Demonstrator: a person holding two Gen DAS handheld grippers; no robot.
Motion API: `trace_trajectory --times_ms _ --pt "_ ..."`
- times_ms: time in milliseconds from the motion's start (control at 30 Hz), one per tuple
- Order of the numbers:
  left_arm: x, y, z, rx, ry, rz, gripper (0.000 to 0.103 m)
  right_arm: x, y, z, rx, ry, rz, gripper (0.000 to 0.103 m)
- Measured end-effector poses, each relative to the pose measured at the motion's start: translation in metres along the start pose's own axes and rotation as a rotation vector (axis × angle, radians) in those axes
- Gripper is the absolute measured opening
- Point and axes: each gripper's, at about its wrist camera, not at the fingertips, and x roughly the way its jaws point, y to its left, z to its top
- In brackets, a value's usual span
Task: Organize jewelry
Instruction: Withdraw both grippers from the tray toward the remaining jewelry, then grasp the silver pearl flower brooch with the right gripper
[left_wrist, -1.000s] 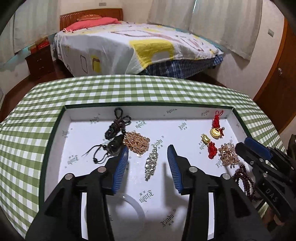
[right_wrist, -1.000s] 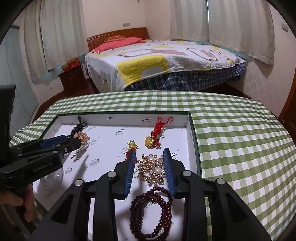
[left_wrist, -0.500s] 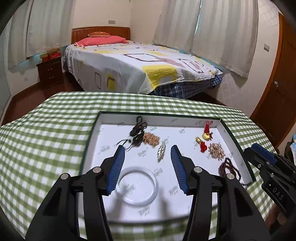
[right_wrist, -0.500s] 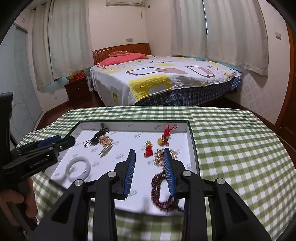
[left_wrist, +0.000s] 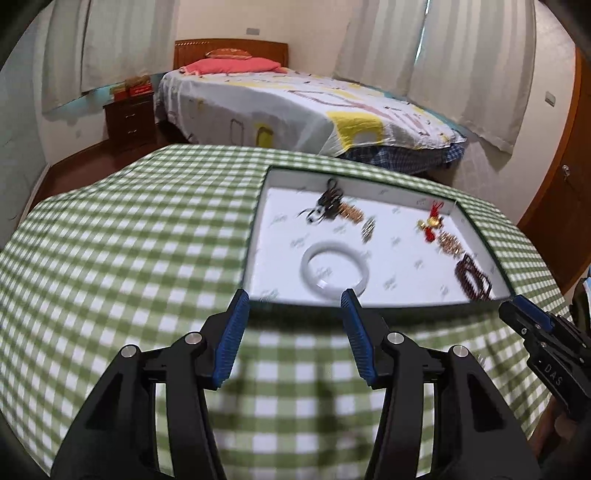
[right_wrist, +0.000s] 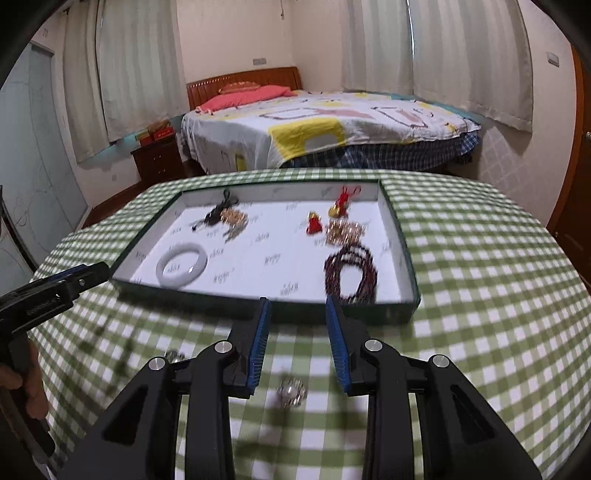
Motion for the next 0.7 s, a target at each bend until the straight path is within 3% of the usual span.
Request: trace_trajectory --times_ms 400,700 --pt "-0.012 0.035 -0.022 -0.062 0.039 0.048 0.051 0.004 0.01 -0.021 -0.012 0.069 -0.002 0.032" --pt "-0.011 0.036 -0.027 -0.057 0.047 0.053 0.051 0.013 0.01 -0.029 -0.02 0.111 -0.006 0.032"
